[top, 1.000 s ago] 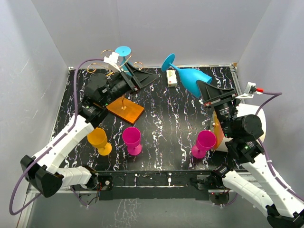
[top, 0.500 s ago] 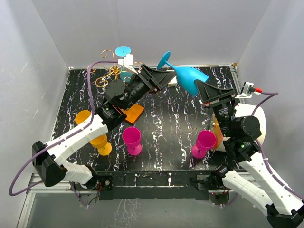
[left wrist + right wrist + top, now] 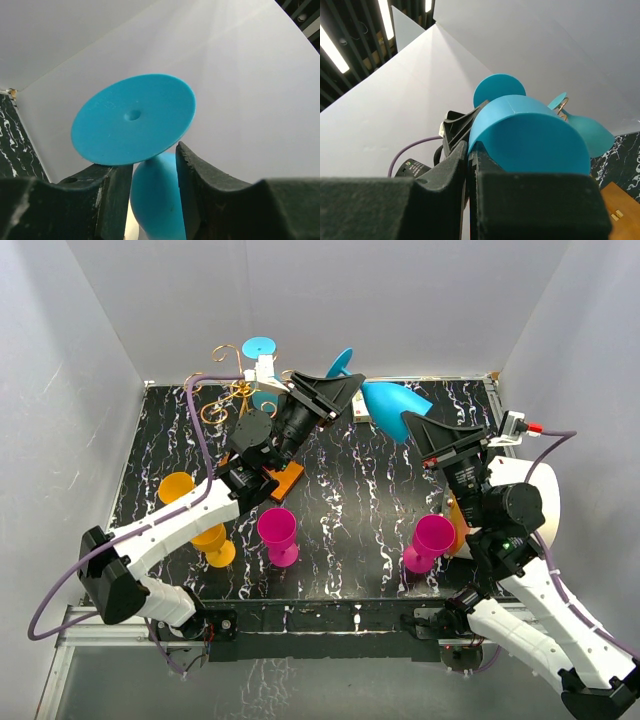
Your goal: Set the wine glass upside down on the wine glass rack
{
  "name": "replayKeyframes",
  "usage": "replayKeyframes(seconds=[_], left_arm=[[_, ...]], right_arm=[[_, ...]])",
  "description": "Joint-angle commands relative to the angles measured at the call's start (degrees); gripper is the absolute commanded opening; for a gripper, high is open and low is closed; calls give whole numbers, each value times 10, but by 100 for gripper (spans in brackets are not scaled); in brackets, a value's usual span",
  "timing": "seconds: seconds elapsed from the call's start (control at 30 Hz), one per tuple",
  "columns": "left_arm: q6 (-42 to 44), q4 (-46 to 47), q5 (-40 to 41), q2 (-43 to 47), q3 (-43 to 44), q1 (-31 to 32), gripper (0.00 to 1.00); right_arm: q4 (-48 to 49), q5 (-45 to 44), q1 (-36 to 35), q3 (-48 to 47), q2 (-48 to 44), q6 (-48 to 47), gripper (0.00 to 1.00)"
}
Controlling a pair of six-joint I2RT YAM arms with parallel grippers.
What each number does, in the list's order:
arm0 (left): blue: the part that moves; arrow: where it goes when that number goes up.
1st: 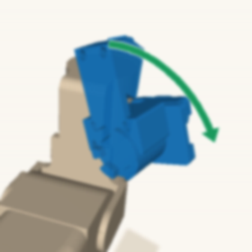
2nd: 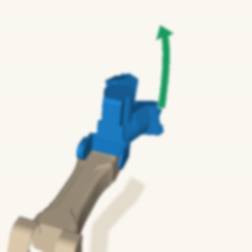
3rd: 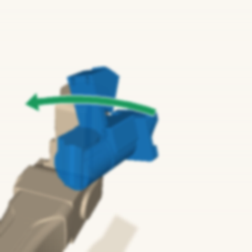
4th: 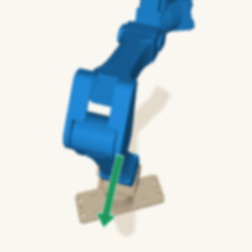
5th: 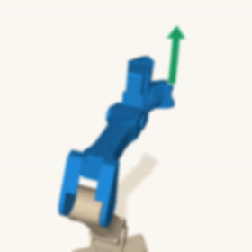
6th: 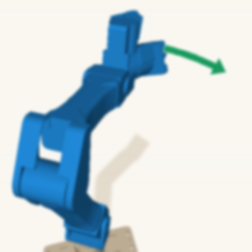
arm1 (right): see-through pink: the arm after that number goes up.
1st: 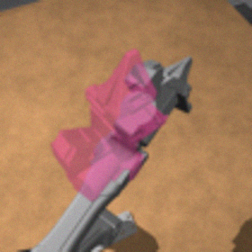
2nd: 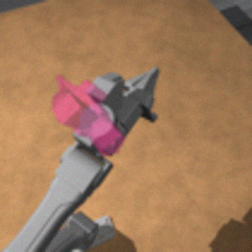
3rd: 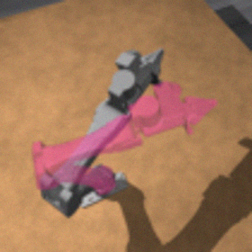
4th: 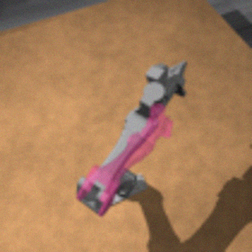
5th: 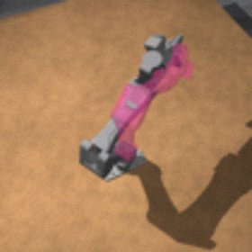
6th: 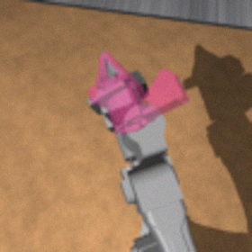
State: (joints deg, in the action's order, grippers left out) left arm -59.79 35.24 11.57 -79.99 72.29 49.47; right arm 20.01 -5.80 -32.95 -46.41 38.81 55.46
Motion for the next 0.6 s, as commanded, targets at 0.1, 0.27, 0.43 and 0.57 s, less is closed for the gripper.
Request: replayKeyframes(seconds=[0.1, 0.27, 0.43, 0.57], left_arm=[[-18, 85, 28, 2, 3, 1, 31], [-11, 125, 27, 0, -3, 0, 11], [-1, 187, 19, -2, -30, 0, 0], [30, 184, 8, 5, -33, 0, 0]], right_arm=[[11, 64, -1, 10, -16, -14, 0], [-1, 97, -1, 11, -17, -24, 0], [-26, 104, -2, 1, -16, -21, 0], [-91, 87, -2, -30, -13, -27, 8]])
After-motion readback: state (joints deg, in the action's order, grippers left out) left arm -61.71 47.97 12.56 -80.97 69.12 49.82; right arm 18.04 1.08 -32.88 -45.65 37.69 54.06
